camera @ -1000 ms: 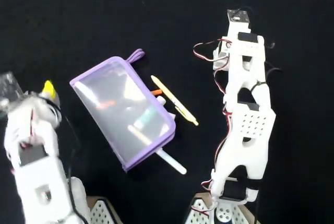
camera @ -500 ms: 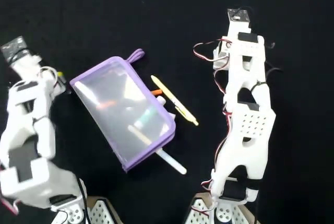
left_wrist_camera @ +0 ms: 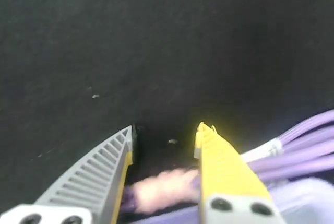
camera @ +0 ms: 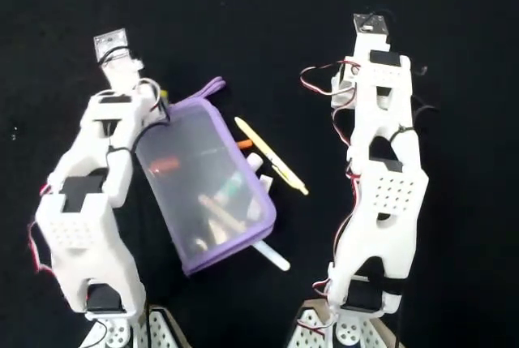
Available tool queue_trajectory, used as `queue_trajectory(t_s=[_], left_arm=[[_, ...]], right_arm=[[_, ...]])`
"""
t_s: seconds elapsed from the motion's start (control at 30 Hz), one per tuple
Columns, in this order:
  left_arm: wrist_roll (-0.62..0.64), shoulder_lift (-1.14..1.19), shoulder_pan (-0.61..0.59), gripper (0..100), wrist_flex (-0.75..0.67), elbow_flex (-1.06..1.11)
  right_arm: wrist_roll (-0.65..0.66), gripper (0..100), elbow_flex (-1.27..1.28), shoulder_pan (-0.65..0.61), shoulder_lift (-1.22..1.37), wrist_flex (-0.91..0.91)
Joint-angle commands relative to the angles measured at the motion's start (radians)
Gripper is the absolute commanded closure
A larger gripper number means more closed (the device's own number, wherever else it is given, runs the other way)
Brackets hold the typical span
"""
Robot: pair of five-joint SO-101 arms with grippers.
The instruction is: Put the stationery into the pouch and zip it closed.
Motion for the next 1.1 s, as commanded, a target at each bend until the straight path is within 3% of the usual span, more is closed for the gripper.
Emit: queue_trajectory(t_s=[0.0, 0.1, 0.33, 0.47, 0.77, 1.07], left_arm=[[0.049, 0.017, 0.054, 80, -0.005, -0.094], [0.046, 0.006, -0.015, 80, 0.103, -0.162], [0.048, -0.061, -0.199, 80, 0.663, -0.441], [0.044, -0.061, -0.260, 80, 0.864, -0.493], [-0.072, -0.063, -0.306, 80, 1.037, -0.490], [-0.103, 0.009, -0.096, 80, 0.901, -0.435]], right_arm=[[-0.002, 82.8, -0.033, 0.020, 0.005, -0.043], [-0.002, 82.8, -0.035, 0.020, 0.005, -0.043], [0.000, 82.8, -0.036, 0.017, 0.005, -0.044], [0.000, 82.8, -0.036, 0.017, 0.005, -0.044], [0.000, 82.8, -0.035, 0.017, 0.005, -0.044], [0.000, 82.8, -0.035, 0.017, 0.005, -0.044]])
